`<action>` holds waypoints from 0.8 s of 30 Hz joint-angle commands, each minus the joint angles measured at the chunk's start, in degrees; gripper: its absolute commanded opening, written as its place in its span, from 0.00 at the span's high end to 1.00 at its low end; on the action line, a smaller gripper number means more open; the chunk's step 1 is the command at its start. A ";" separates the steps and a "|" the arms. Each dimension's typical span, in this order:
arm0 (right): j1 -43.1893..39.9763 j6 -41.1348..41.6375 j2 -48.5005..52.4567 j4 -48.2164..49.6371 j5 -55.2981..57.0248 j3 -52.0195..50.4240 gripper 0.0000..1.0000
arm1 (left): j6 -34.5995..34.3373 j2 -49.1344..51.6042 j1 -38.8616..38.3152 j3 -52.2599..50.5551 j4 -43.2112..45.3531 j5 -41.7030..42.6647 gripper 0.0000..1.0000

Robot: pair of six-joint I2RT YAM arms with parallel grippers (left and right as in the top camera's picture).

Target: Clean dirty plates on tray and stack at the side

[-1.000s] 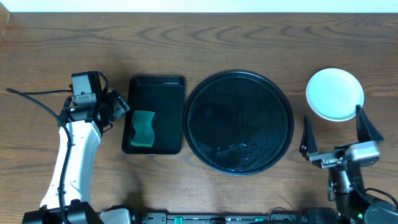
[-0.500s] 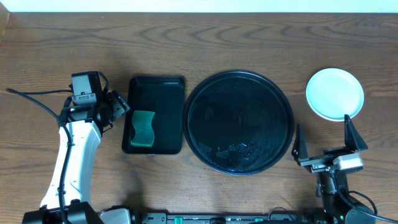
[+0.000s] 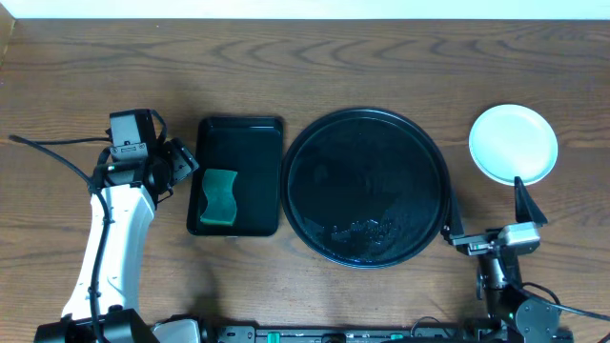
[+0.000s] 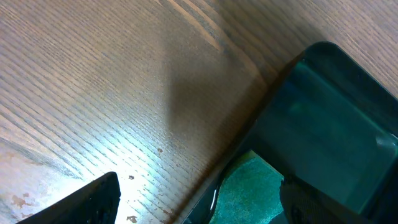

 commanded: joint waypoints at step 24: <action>-0.50 9.27 -0.39 -20.74 10.12 -0.13 0.01 | -0.11 -0.28 0.20 1.14 -0.15 -0.07 0.17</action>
